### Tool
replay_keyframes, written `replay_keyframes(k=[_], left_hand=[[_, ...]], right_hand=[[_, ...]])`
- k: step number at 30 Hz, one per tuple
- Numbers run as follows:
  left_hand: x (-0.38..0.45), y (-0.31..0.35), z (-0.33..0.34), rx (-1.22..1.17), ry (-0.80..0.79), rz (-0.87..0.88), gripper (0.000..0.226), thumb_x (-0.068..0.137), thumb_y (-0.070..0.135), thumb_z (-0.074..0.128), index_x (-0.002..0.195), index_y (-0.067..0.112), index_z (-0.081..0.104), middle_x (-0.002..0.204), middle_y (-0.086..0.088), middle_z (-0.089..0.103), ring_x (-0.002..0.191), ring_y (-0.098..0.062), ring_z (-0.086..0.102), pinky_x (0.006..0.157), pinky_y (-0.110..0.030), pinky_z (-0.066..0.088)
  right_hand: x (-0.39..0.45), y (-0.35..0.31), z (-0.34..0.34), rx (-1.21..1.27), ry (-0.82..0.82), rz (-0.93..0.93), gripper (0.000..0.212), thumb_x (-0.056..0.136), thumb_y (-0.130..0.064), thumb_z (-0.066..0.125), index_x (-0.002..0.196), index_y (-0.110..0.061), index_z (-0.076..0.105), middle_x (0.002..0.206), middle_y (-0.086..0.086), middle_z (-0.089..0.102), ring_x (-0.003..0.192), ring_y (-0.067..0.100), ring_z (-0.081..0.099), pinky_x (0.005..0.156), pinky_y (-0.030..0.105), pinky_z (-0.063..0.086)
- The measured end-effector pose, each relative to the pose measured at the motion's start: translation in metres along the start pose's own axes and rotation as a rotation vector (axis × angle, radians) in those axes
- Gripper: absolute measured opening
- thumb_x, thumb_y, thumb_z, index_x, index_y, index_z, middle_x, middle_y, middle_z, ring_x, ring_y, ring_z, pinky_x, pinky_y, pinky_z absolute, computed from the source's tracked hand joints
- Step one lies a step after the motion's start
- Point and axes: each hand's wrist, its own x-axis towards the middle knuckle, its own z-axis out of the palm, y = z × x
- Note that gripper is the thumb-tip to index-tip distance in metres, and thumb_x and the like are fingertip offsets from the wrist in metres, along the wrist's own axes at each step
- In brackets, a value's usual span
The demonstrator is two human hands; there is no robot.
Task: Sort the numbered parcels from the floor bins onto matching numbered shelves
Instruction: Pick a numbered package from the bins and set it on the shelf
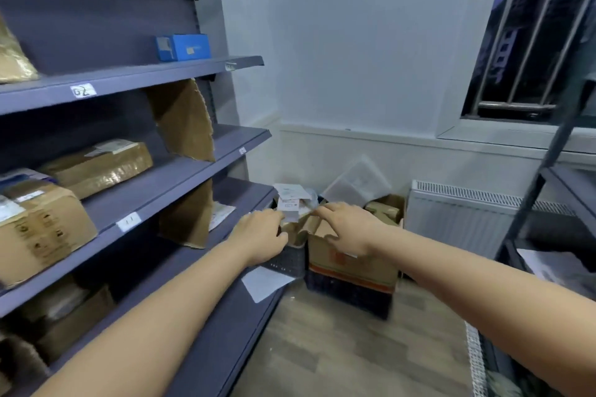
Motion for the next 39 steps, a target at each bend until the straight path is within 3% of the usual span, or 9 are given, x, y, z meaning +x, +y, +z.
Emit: replay_keyframes(k=[7,12,16,20,25,39], left_hand=[[0.108,0.033,0.045,-0.065,-0.099,0.137,0.041,0.095,0.034,0.045,0.133,0.016,0.050,0.134,-0.006,0.053,0.120,-0.029,0.051,0.096,-0.040,0.044],[0.216,0.045,0.053,-0.058,-0.145,0.213,0.027,0.096,0.031,0.045,0.115,0.013,0.053,0.122,-0.009,0.056,0.108,-0.029,0.053,0.083,-0.037,0.044],[0.302,0.048,0.054,-0.040,-0.169,0.254,0.041,0.096,0.033,0.045,0.131,0.012,0.049,0.134,-0.009,0.052,0.119,-0.030,0.050,0.095,-0.040,0.044],[0.372,0.052,0.069,-0.028,-0.197,0.278,0.042,0.095,0.031,0.045,0.133,0.013,0.048,0.137,-0.009,0.052,0.121,-0.029,0.050,0.095,-0.037,0.044],[0.448,0.057,0.090,-0.055,-0.225,0.304,0.043,0.094,0.034,0.046,0.134,0.018,0.048,0.135,-0.006,0.053,0.119,-0.027,0.052,0.096,-0.038,0.045],[0.688,0.089,0.157,-0.128,-0.307,0.188,0.050,0.097,0.036,0.047,0.142,0.014,0.043,0.141,-0.005,0.049,0.126,-0.021,0.048,0.102,-0.034,0.042]], right_hand=[[0.016,0.093,0.045,0.047,-0.079,0.146,0.057,0.093,-0.024,0.051,0.147,-0.022,0.032,0.148,0.004,0.039,0.131,0.026,0.040,0.102,0.038,0.039],[0.067,0.171,0.060,0.077,-0.103,0.277,0.057,0.093,-0.027,0.050,0.147,-0.021,0.033,0.148,0.005,0.041,0.133,0.025,0.040,0.104,0.038,0.039],[0.108,0.228,0.063,0.067,-0.124,0.377,0.058,0.092,-0.029,0.053,0.146,-0.021,0.034,0.146,0.006,0.042,0.131,0.027,0.042,0.103,0.042,0.041],[0.134,0.275,0.075,0.091,-0.143,0.453,0.059,0.094,-0.026,0.050,0.149,-0.022,0.030,0.147,0.006,0.041,0.130,0.027,0.042,0.100,0.040,0.042],[0.175,0.330,0.094,0.133,-0.154,0.479,0.057,0.094,-0.026,0.052,0.146,-0.020,0.032,0.147,0.005,0.040,0.131,0.024,0.040,0.099,0.034,0.038],[0.342,0.537,0.177,0.262,-0.262,0.422,0.057,0.092,-0.025,0.048,0.147,-0.024,0.032,0.146,0.004,0.043,0.128,0.026,0.045,0.101,0.040,0.041]])
